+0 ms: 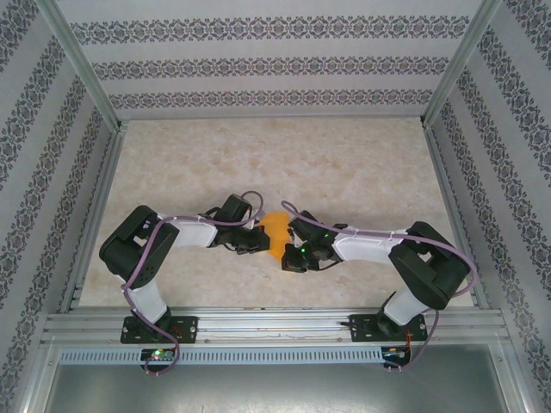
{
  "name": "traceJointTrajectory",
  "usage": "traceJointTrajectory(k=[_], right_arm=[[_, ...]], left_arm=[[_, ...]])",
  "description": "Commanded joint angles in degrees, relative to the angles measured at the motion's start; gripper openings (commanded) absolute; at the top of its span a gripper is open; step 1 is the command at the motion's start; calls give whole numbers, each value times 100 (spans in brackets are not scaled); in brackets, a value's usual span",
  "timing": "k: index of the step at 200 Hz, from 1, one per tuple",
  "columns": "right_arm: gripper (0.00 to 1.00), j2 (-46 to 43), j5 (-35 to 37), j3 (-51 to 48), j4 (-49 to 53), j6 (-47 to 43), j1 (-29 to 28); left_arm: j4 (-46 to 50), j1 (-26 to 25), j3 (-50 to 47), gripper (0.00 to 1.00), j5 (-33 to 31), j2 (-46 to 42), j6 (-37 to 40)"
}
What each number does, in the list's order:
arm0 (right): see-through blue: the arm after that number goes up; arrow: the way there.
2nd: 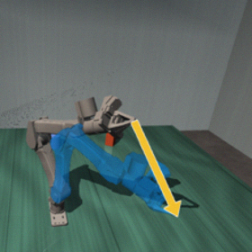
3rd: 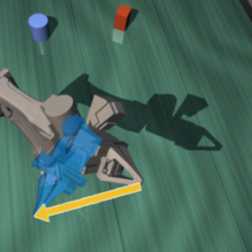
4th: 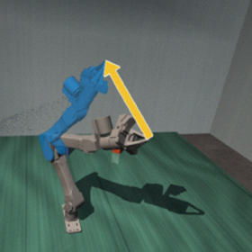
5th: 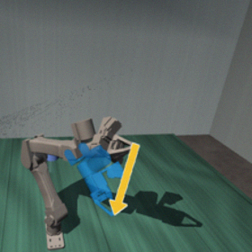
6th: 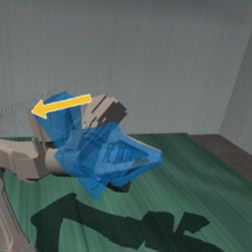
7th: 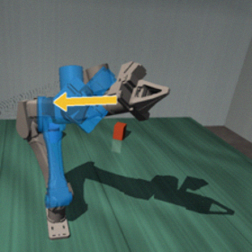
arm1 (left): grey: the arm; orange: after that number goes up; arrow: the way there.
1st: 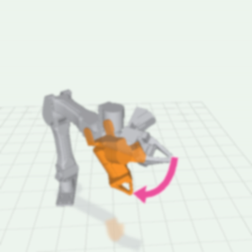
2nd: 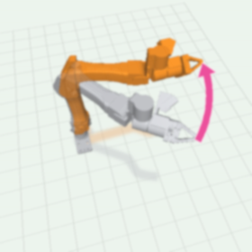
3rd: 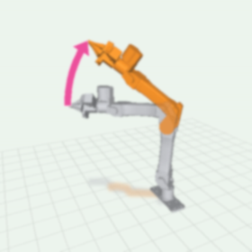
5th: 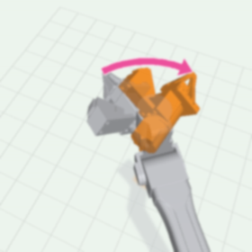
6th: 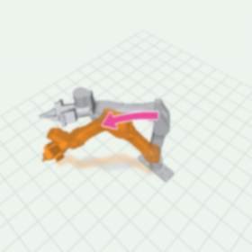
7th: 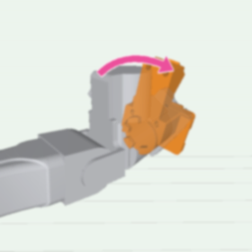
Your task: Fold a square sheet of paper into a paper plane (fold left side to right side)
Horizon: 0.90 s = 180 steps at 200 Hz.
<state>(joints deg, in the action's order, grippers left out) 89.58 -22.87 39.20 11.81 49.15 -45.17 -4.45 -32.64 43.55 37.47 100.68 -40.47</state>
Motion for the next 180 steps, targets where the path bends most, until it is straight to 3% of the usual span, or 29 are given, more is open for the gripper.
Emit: traceJointTrajectory(k=[1, 57, 77, 94, 126, 154, 180], right_arm=[[0, -73, 301, -273, 1125, -115, 55], [0, -864, 1, -89, 1357, -678, 460], [9, -1076, -212, -53, 1179, -1065, 778], [26, -1127, -327, -44, 958, -1453, 1031], [48, -1011, -556, -10, 358, -2151, 1285], [59, -711, -788, 96, -183, -2574, 1361], [60, -169, -1030, 343, -439, -2785, 1370]], left_arm=[[668, -32, -65, 0, -720, 276, 173], [-110, -99, -199, 0, -312, 241, -503], [-555, -139, -198, 7, -109, 207, -795], [-867, -137, -193, 11, -3, 74, -971], [-527, -65, -69, 22, -335, -477, -724], [-69, 196, -164, 30, -761, -1042, -439], [85, 530, -401, 33, -921, -1465, -365]])
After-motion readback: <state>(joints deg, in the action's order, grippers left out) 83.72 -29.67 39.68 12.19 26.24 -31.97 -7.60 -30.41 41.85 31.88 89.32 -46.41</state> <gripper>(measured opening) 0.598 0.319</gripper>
